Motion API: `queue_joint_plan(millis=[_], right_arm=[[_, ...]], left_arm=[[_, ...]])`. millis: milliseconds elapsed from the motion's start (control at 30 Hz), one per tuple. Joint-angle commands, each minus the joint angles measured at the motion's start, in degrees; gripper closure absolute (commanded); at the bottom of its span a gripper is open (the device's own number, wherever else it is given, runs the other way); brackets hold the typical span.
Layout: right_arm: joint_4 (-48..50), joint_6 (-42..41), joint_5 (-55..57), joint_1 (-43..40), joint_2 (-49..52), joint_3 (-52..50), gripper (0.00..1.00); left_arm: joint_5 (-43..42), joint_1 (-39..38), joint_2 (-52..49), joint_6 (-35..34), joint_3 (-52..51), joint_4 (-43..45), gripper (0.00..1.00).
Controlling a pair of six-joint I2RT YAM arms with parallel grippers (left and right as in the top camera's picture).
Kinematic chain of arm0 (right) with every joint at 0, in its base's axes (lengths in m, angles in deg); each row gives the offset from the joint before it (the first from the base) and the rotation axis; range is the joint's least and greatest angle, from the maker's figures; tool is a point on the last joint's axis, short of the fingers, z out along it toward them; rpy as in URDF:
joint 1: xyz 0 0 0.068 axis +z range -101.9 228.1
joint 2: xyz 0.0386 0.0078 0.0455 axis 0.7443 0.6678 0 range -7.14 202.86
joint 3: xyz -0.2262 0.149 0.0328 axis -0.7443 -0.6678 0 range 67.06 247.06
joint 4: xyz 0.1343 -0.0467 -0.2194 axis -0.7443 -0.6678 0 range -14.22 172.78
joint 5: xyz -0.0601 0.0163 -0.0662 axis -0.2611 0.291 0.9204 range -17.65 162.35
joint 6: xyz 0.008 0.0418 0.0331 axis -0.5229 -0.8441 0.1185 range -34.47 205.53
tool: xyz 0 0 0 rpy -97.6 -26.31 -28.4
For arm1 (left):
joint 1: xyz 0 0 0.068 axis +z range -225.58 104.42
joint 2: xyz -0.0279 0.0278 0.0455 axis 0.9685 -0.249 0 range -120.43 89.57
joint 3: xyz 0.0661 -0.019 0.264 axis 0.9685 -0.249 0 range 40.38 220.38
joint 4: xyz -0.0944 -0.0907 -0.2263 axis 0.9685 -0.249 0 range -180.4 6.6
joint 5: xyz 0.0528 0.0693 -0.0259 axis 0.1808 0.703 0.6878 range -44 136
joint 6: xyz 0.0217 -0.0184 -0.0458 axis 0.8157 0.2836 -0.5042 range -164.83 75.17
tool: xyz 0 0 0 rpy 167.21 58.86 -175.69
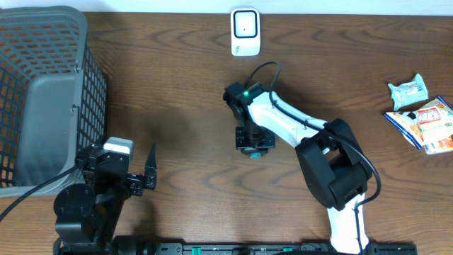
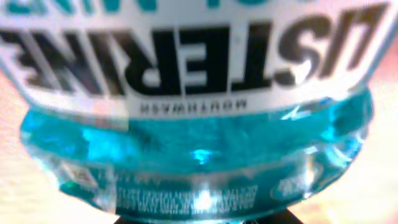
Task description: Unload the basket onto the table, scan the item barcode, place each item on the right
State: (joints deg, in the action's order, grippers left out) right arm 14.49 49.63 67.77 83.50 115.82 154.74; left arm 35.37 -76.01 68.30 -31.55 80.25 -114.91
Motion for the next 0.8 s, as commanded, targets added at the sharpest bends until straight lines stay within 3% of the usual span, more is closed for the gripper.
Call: queue_joint_plan(millis=[0, 167, 300, 533, 767], right_arm=[[-6.51, 3.04, -5.05, -2.21, 1.11, 5.46, 0.99], [-22.18, 4.24, -5.7, -4.72, 1.11, 16.48, 0.98], [-29.14, 7.69, -8.72, -5.09, 1.11, 21.27, 0.98], [-29.24, 18.95, -24.33, -5.62, 0.85, 21.81, 0.94], [-29.24, 19.26, -35.23, -7.76, 0.7, 21.81, 0.88]], left_arm=[[-0.74, -0.02, 0.04, -0.52, 0.31, 0.2, 0.02], [-0.74, -0.02, 0.04, -0.52, 0.31, 0.2, 0.02], [-0.74, -0.02, 0.04, -0.52, 0.31, 0.2, 0.02], [-0.74, -0.02, 0.04, -0.52, 0.31, 0.22, 0.02], [-0.74, -0.02, 0.04, -0.52, 0.31, 0.22, 0.02]])
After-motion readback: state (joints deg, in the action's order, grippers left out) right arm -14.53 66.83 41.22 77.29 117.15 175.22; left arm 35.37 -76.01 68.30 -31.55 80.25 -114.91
